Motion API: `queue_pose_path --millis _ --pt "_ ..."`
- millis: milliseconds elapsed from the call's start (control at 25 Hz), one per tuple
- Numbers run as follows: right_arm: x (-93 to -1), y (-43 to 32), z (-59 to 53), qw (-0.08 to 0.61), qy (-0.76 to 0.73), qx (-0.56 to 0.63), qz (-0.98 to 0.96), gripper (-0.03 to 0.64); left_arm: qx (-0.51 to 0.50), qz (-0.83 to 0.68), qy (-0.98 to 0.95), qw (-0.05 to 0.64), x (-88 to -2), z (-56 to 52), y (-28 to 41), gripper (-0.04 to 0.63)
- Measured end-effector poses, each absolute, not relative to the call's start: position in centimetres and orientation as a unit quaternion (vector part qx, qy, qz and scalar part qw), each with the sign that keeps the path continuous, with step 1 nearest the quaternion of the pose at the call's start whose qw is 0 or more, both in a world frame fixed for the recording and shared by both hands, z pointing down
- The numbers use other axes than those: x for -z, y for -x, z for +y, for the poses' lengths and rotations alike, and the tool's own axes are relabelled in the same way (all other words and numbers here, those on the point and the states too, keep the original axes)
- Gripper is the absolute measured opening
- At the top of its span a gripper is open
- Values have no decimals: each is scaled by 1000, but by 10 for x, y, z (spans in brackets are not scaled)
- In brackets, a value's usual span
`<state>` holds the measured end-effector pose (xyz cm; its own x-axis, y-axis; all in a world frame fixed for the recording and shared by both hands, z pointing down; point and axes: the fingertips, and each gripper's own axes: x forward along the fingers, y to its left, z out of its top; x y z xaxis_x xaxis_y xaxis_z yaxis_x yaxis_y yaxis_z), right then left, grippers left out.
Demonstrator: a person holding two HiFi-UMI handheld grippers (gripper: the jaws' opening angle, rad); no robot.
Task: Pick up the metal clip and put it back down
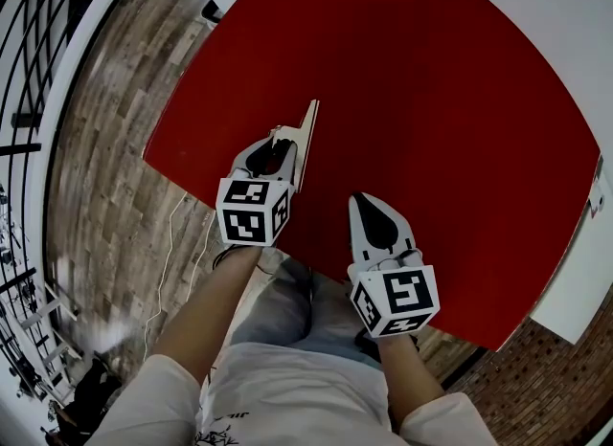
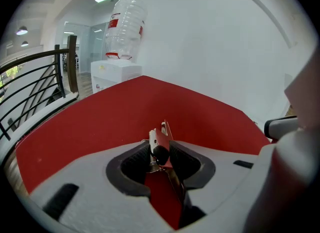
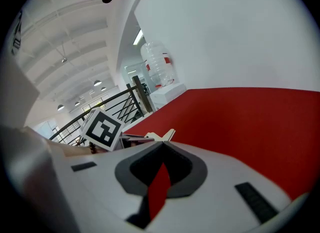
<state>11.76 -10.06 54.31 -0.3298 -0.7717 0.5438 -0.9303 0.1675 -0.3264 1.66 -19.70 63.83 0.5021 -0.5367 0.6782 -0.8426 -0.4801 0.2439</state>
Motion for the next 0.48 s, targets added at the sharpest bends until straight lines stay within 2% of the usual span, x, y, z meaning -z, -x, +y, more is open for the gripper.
queue_pose_path --millis 280,480 --pt "-548 -115 -101 130 -562 -317 -753 6 -268 -426 -819 275 -644 -200 -10 174" --pt "-552 -113 -100 133 -561 -318 -752 6 -265 -426 -820 275 -645 -200 -9 187"
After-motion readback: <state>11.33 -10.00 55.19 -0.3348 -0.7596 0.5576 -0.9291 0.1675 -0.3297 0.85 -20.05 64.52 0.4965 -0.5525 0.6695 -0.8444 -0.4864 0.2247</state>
